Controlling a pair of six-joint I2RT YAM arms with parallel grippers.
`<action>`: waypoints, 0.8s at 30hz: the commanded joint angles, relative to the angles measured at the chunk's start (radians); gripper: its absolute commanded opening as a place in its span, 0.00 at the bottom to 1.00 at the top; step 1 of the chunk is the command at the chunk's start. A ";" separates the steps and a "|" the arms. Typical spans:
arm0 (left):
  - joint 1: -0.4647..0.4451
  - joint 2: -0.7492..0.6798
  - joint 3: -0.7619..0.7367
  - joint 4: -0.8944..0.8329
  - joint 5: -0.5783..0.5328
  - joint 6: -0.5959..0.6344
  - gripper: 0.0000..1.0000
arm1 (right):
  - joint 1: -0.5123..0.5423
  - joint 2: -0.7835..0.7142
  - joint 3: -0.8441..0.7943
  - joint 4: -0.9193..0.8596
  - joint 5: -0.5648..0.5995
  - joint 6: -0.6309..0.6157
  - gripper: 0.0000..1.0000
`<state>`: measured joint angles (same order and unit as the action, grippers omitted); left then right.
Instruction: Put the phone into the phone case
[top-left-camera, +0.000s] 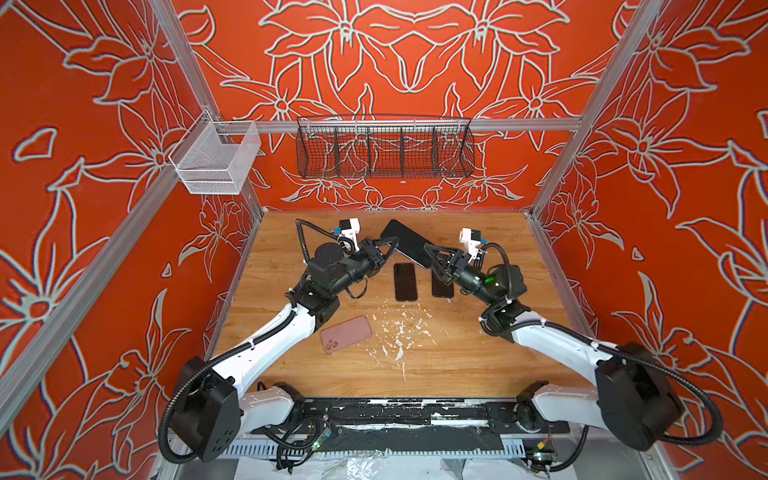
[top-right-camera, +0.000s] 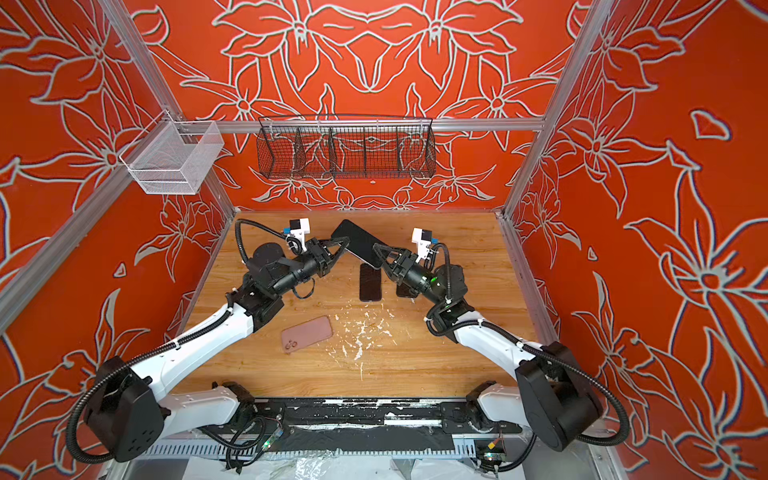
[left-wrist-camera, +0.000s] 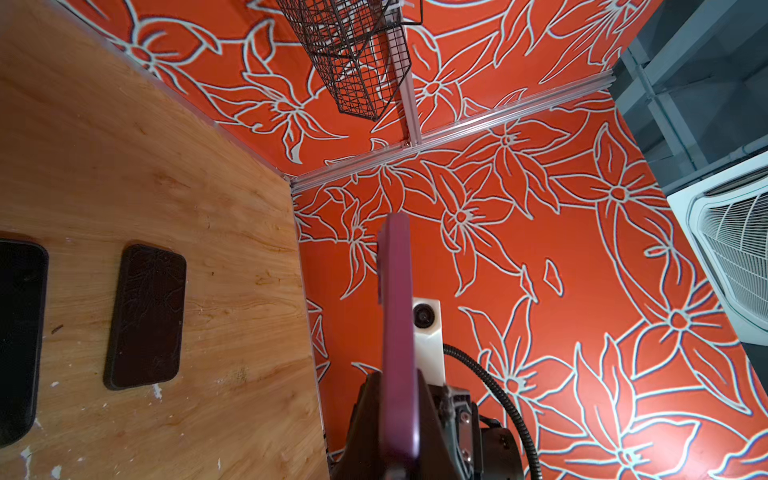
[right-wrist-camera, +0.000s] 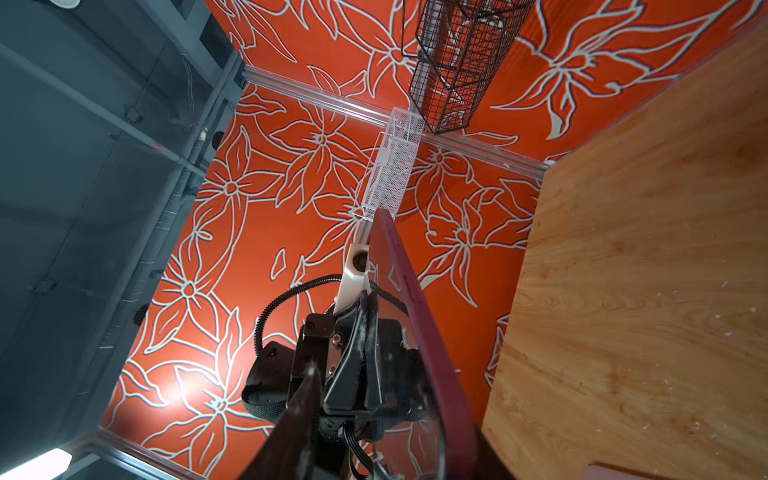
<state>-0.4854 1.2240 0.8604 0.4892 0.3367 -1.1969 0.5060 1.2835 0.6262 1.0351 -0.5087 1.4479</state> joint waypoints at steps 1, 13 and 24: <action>-0.009 -0.010 0.020 0.055 0.010 0.012 0.00 | 0.007 0.022 0.042 0.106 -0.009 0.044 0.36; -0.008 -0.023 0.016 0.050 0.019 0.020 0.00 | 0.004 0.054 0.058 0.088 -0.010 0.027 0.06; -0.007 -0.151 0.059 -0.346 -0.101 0.163 0.88 | -0.063 -0.047 0.011 -0.095 -0.021 -0.074 0.00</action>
<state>-0.4900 1.1446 0.8677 0.3431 0.3050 -1.1198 0.4690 1.3083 0.6468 0.9825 -0.5205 1.4315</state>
